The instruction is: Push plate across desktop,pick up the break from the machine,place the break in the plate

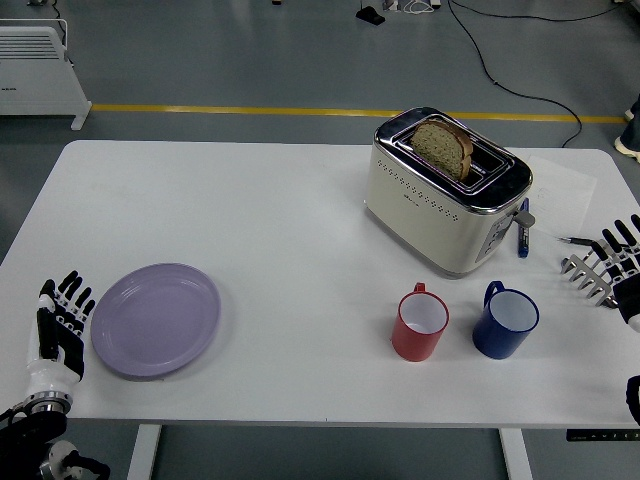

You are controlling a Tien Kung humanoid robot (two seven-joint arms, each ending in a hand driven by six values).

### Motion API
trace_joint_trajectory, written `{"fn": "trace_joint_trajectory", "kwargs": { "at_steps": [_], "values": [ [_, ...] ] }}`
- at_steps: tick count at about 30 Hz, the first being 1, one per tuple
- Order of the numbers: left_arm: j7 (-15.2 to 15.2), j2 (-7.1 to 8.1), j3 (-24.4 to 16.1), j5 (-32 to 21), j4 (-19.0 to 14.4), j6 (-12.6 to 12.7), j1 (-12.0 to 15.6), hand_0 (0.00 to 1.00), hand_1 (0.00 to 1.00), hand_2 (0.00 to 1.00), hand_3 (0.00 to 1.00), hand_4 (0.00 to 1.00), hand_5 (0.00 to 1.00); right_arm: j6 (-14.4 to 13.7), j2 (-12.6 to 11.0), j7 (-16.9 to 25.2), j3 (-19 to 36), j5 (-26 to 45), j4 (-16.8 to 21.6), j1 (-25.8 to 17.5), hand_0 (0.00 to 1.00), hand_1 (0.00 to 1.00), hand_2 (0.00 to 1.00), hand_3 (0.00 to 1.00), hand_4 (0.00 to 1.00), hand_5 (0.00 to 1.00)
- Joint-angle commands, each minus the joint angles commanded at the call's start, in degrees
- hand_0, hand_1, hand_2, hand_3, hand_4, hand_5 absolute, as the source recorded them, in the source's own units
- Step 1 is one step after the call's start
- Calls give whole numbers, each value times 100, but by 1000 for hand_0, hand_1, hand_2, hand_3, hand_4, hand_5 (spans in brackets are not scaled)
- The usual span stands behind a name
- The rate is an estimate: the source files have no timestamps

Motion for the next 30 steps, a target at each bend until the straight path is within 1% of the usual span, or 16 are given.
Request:
{"fn": "trace_joint_trajectory", "kwargs": {
  "at_steps": [6, 18, 30],
  "values": [
    [-6, 0, 95, -45, -17, -13, 12, 881, 903, 922, 802, 575, 998, 1, 3, 1, 0, 6, 1, -2, 750, 712, 710, 662, 473, 476],
    [-43, 0, 507, -325, -107, -103, -10, 873, 896, 916, 798, 569, 998, 13, 2, 10, 16, 17, 15, 4, 750, 710, 711, 662, 472, 475],
    [110, 0, 709, -362, 75, -323, -160, 848, 887, 902, 782, 567, 998, 16, 15, 13, 65, 13, 17, 7, 750, 709, 709, 661, 473, 476]
  ]
}}
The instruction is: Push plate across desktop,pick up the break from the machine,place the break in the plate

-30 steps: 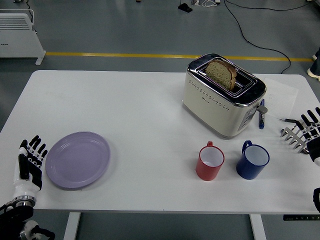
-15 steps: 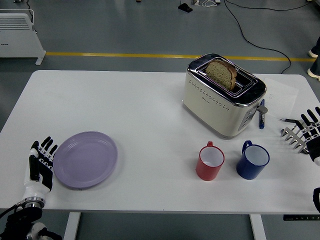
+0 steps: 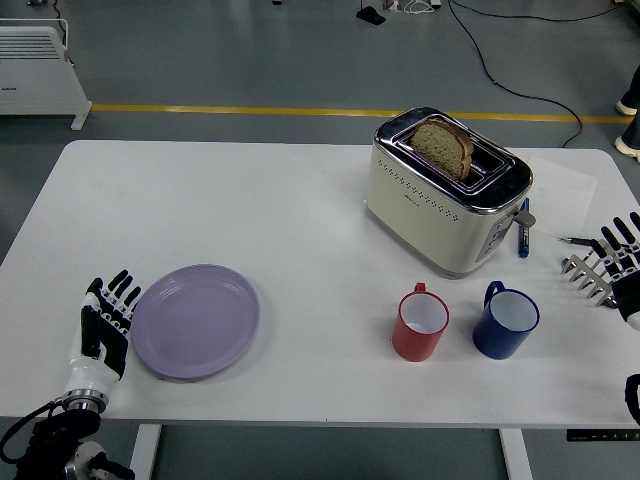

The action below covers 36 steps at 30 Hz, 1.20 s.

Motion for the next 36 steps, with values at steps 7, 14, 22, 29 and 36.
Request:
{"fn": "trace_joint_trajectory", "kwargs": {
  "at_steps": [7, 14, 22, 29, 36],
  "values": [
    [15, 0, 299, -69, -18, -43, -147, 844, 884, 897, 780, 565, 998, 3, -2, 3, 37, -2, 10, 6, 749, 706, 709, 661, 474, 476],
    [57, 0, 576, -150, 90, -114, -308, 842, 882, 900, 779, 566, 998, 7, 11, 1, 16, -4, 4, 25, 749, 707, 709, 661, 474, 477],
    [170, 0, 928, -249, 99, -299, -404, 837, 869, 888, 771, 566, 998, 4, 13, 2, 31, -5, 9, 25, 748, 705, 709, 660, 475, 478],
    [386, 0, 1090, -268, 61, -612, -477, 828, 858, 881, 765, 564, 998, 11, 30, 0, -15, -5, 9, 44, 748, 704, 708, 660, 475, 478],
    [534, 0, 1181, -400, 117, -839, -541, 820, 836, 854, 763, 566, 998, 10, 37, 3, -16, -7, 2, 46, 748, 704, 708, 660, 476, 479]
  ]
}}
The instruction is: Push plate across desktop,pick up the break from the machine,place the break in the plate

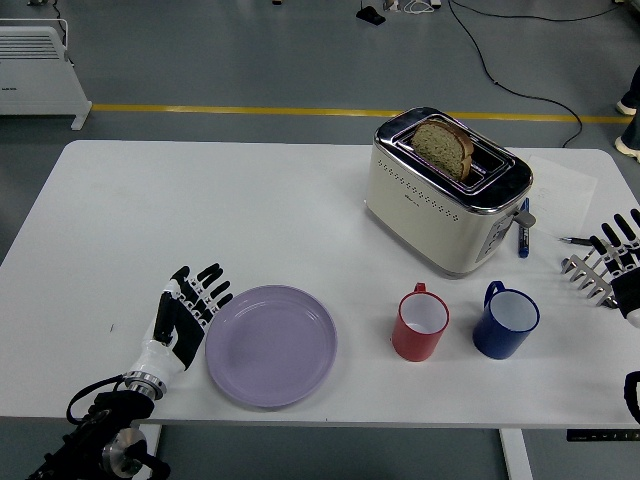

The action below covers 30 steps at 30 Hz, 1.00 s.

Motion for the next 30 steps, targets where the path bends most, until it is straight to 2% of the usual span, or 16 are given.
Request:
{"fn": "trace_joint_trajectory", "kwargs": {
  "at_steps": [4, 10, 14, 17, 20, 21, 22, 23, 24, 27, 28, 30],
  "values": [
    [87, 0, 83, -5, 6, -113, -43, 815, 825, 846, 757, 567, 998, 2, 5, 0, -2, -2, 1, 7, 748, 704, 709, 660, 476, 479],
    [-58, 0, 60, -6, -73, 14, -46, 818, 822, 838, 742, 570, 998, -26, 6, 28, -20, -1, 42, -11, 745, 699, 703, 657, 475, 482],
    [-264, 0, -266, 71, -239, 282, 26, 818, 822, 838, 742, 570, 998, -290, -25, 311, -124, -205, 368, -43, 745, 699, 703, 657, 475, 482],
    [-369, 0, -638, 158, -423, 495, 101, 815, 817, 829, 737, 580, 998, -625, -127, 473, -297, -781, 695, 5, 751, 711, 711, 658, 476, 478],
    [-445, 0, -1021, 218, -641, 661, 197, 815, 817, 829, 737, 580, 998, -1111, -350, 538, -576, -1451, 1014, 184, 751, 711, 711, 658, 476, 478],
    [-467, 0, -1229, 239, -732, 708, 241, 815, 817, 829, 737, 580, 998, -1371, -495, 474, -734, -1711, 1123, 310, 751, 711, 711, 658, 476, 478],
    [-479, 0, -1376, 246, -791, 734, 273, 808, 812, 824, 734, 579, 998, -1542, -618, 375, -858, -1935, 1178, 427, 866, 827, 873, 809, 550, 443],
    [-483, 0, -1478, 248, -817, 744, 287, 808, 812, 824, 734, 579, 998, -1659, -685, 323, -925, -2196, 1200, 490, 866, 827, 873, 809, 550, 443],
    [-486, 0, -1521, 251, -835, 751, 300, 808, 812, 824, 734, 579, 998, -1704, -720, 292, -960, -2419, 1206, 523, 866, 827, 873, 809, 550, 443],
    [-495, 0, -1957, 292, -916, 799, 382, 808, 812, 824, 734, 579, 998, -1796, -1177, -266, -1500, -3143, 1110, 1125, 866, 827, 873, 809, 550, 443],
    [-486, 0, -2041, 306, -923, 805, 397, 807, 807, 822, 734, 580, 998, -1779, -1265, -393, -1630, -3367, 1047, 1284, 922, 884, 944, 895, 715, 377],
    [-471, 0, -2209, 312, -934, 811, 439, 807, 807, 822, 734, 580, 998, -1717, -1423, -856, -2106, -3888, 786, 1786, 922, 884, 944, 895, 715, 377]
  ]
}}
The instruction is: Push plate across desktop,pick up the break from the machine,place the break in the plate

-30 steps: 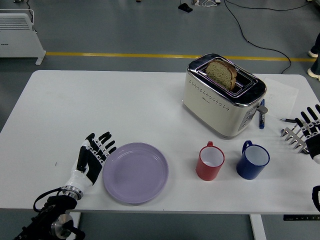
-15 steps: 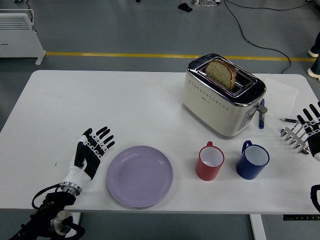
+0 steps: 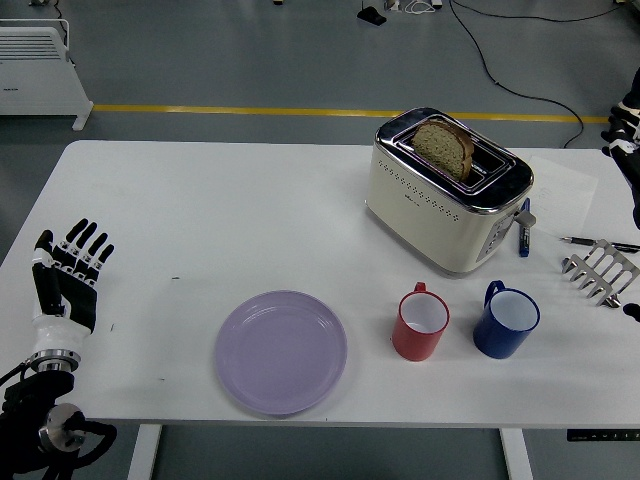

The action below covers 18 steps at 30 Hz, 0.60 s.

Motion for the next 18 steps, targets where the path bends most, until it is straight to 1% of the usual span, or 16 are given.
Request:
{"fn": "trace_joint_trajectory", "kwargs": {
  "at_steps": [2, 3, 4, 5, 7, 10, 11, 12, 14, 17, 18],
  "values": [
    [6, 0, -39, 1, 1, 4, 30, 807, 807, 822, 734, 580, 998, 152, 0, -389, -437, -484, -257, 471, 922, 884, 944, 895, 715, 377],
    [12, 0, -40, 4, 2, 1, 44, 807, 807, 822, 734, 580, 998, 259, 54, -544, -623, -708, -391, 694, 922, 884, 944, 895, 715, 377],
    [16, 0, -40, 6, 3, -1, 52, 803, 805, 820, 731, 580, 998, 353, 86, -662, -790, -931, -517, 918, 932, 898, 951, 936, 758, 273],
    [17, 0, -40, 6, 3, -2, 55, 803, 805, 820, 731, 580, 998, 388, 97, -709, -872, -1155, -569, 1116, 932, 898, 951, 936, 758, 273],
    [23, 0, -7, 10, 14, -2, 89, 803, 805, 820, 731, 580, 998, 705, 303, -956, -1232, -1676, -915, 1611, 932, 898, 951, 936, 758, 273],
    [35, 0, 26, 13, 25, -4, 103, 805, 804, 820, 730, 579, 998, 952, 474, -1068, -1527, -2384, -1214, 2099, 937, 904, 948, 932, 764, 266],
    [43, 0, 32, 22, 30, -5, 108, 805, 804, 820, 730, 579, 998, 1040, 602, -1089, -1655, -2644, -1360, 2282, 937, 904, 948, 932, 764, 266],
    [46, 0, 34, 25, 31, -5, 109, 805, 804, 820, 730, 579, 998, 1066, 645, -1095, -1698, -2905, -1413, 2372, 937, 904, 948, 932, 764, 266],
    [45, 0, 11, 19, 35, -2, 112, 805, 804, 820, 730, 579, 998, 1126, 810, -1081, -1839, -3352, -1594, 2572, 937, 904, 948, 932, 764, 266],
    [64, 0, -11, -20, 44, 3, 113, 808, 803, 820, 729, 567, 998, 1236, 1084, -1006, -2066, -4044, -1985, 2912, 939, 903, 936, 932, 784, 257],
    [71, 0, -10, -36, 47, 4, 112, 808, 803, 820, 729, 567, 998, 1254, 1126, -982, -2097, -4138, -2068, 2960, 939, 903, 936, 932, 784, 257]
  ]
}}
